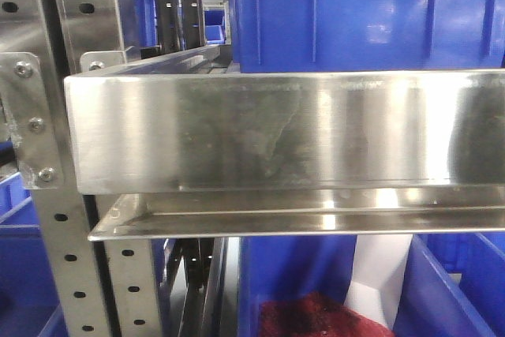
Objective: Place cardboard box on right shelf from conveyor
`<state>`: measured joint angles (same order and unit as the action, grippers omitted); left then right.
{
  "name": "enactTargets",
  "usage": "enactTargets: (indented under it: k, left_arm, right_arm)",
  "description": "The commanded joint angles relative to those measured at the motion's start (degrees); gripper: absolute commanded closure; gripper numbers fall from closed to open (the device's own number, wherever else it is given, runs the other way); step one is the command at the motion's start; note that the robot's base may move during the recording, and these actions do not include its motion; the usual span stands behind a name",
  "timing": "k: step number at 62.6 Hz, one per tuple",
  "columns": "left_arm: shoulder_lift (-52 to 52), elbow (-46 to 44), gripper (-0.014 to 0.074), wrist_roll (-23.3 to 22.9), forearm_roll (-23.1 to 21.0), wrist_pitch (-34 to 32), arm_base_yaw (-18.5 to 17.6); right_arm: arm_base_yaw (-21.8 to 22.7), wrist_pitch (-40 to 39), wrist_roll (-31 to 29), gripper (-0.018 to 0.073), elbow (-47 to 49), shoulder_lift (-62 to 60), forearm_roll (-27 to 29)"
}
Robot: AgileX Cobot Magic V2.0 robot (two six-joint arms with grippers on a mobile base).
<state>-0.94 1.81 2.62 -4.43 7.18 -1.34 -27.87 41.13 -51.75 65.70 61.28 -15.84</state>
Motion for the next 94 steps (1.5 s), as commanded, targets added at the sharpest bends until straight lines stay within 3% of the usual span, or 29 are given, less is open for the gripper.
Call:
enactTargets:
  k: [1,16,29,43,46,49,55,56,94]
  left_arm:
    - [-0.6,0.5,0.0713,0.0,-0.3,-5.3,-0.1]
    - [-0.6,0.5,0.0713,0.0,-0.3,-5.3,-0.1]
    - [-0.6,0.5,0.0713,0.0,-0.3,-5.3,-0.1]
    - [-0.6,0.5,0.0713,0.0,-0.3,-5.3,-0.1]
    - [-0.6,0.5,0.0713,0.0,-0.3,-5.3,-0.1]
    - [-0.6,0.5,0.0713,0.0,-0.3,-5.3,-0.1]
    - [-0.6,0.5,0.0713,0.0,-0.3,-5.3,-0.1]
    - [-0.6,0.5,0.0713,0.0,-0.3,-5.3,-0.1]
    - [-0.6,0.5,0.0713,0.0,-0.3,-5.3,-0.1]
  right_arm:
    - [0.0,-3.7,-2.9,0.0533,1.2,0.0,-5.4]
    - [0.3,-7.7,-3.0,0.0533,-5.3,0.3,-7.0]
    - [3.8,-13.3,-3.0,0.0533,-9.7,0.3,-7.0]
    - [4.4,-13.4,-2.8,0.0517,-10.7,0.3,-5.4]
    - [4.3,-13.6,-2.3,0.0450,-10.7,0.3,-3.5]
    - [4.2,-13.7,-1.3,0.0327,-10.7,0.4,-1.9]
    - [4.2,-14.8,0.3,-0.0035,-10.8,0.5,-0.9]
    - [4.2,-15.0,0.4,-0.0058,-10.8,0.5,-0.9]
    - [3.4,-14.2,0.6,-0.0032,-12.2,0.5,0.3]
